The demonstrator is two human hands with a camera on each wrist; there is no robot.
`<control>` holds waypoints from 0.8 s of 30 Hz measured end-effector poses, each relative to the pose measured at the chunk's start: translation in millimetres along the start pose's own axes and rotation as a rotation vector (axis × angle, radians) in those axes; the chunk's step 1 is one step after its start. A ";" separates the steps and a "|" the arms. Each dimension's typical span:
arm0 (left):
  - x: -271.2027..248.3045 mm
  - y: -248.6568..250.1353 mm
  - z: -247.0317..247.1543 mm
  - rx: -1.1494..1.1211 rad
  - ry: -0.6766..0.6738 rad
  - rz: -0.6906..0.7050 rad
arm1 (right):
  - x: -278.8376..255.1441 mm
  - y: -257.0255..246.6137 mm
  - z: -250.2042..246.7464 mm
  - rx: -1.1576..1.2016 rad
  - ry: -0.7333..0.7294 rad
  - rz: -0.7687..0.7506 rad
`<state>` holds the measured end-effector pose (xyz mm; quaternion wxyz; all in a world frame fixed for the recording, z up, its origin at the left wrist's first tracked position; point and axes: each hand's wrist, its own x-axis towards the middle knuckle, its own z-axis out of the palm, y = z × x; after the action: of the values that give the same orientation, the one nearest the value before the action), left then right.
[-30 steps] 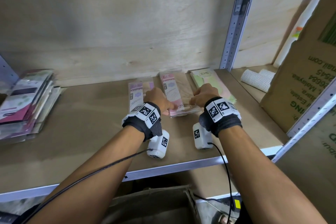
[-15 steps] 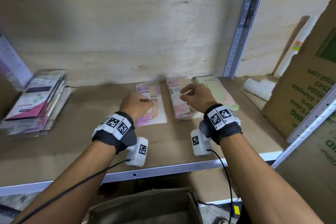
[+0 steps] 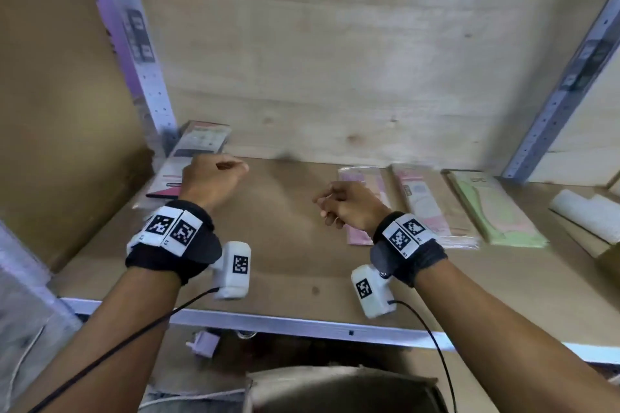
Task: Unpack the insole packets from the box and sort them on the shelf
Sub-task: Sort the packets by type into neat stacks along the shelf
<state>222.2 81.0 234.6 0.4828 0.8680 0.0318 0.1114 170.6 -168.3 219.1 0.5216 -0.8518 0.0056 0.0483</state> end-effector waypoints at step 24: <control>15.1 -77.8 -78.1 0.156 -0.154 -0.112 | 89.1 -74.5 160.3 0.208 -0.082 0.087</control>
<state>223.5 189.7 211.1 0.4205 0.9057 0.0517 0.0146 251.5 11.8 205.1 0.6046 -0.7892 0.0260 0.1048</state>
